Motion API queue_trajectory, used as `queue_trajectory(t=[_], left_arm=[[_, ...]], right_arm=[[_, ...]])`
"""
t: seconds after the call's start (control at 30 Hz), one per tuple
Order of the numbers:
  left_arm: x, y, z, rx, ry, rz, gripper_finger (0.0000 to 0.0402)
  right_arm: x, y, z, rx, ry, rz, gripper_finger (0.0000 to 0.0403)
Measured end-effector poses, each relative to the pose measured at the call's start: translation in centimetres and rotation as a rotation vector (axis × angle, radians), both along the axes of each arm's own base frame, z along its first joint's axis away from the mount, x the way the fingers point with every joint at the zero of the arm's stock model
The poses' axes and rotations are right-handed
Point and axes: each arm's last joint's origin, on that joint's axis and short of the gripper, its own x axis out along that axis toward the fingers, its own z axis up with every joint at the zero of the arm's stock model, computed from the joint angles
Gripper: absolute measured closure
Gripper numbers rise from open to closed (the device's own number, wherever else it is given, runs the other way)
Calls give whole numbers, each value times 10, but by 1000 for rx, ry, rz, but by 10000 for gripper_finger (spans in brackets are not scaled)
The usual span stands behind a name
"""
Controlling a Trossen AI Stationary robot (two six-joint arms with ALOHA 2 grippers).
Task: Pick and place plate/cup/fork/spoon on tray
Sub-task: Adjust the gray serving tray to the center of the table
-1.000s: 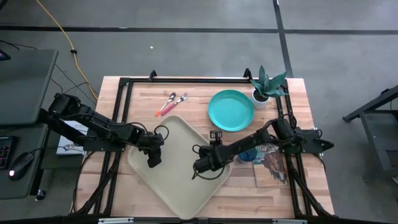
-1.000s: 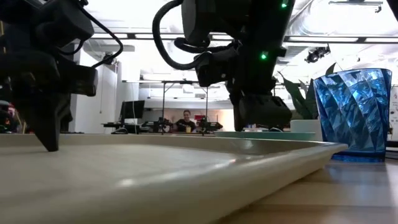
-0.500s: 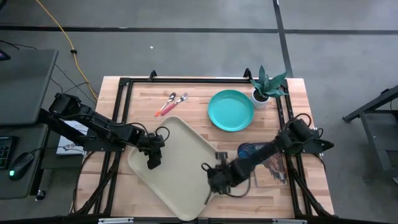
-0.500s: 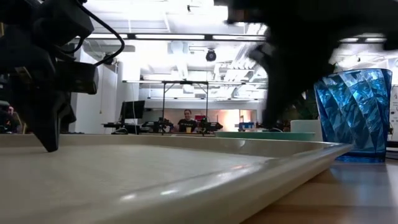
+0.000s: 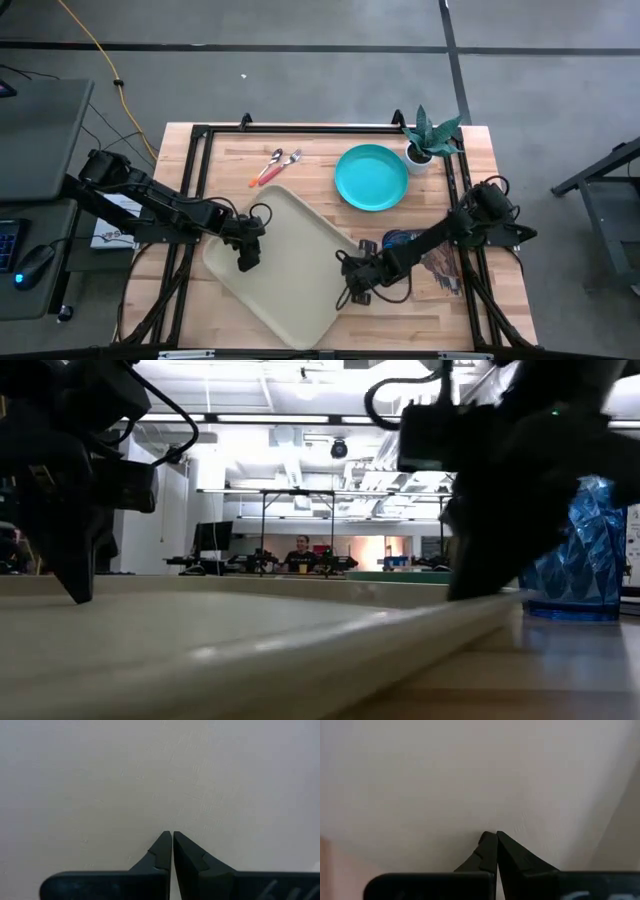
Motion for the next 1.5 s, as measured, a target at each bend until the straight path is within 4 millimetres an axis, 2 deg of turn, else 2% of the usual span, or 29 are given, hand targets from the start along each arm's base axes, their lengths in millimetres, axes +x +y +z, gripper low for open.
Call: queue_trajectory(t=[0.2, 0.47, 1.0, 1.37, 1.5], left_arm=[[-1, -4, 0, -56, 14, 11, 401], [-2, -20, 1, -115, 15, -19, 401], [22, -65, -24, -277, -96, -100, 401], [35, -69, -14, -199, -218, -217, 401], [36, -66, -11, -190, -233, -228, 401]], right_arm=[[5, -30, -4, -109, 30, -72, 403], [8, -64, -6, -237, 93, -114, 403], [10, -80, -6, -353, 111, -106, 403], [14, -101, -7, -416, 123, -147, 403], [14, -98, 0, -419, 117, -96, 403]])
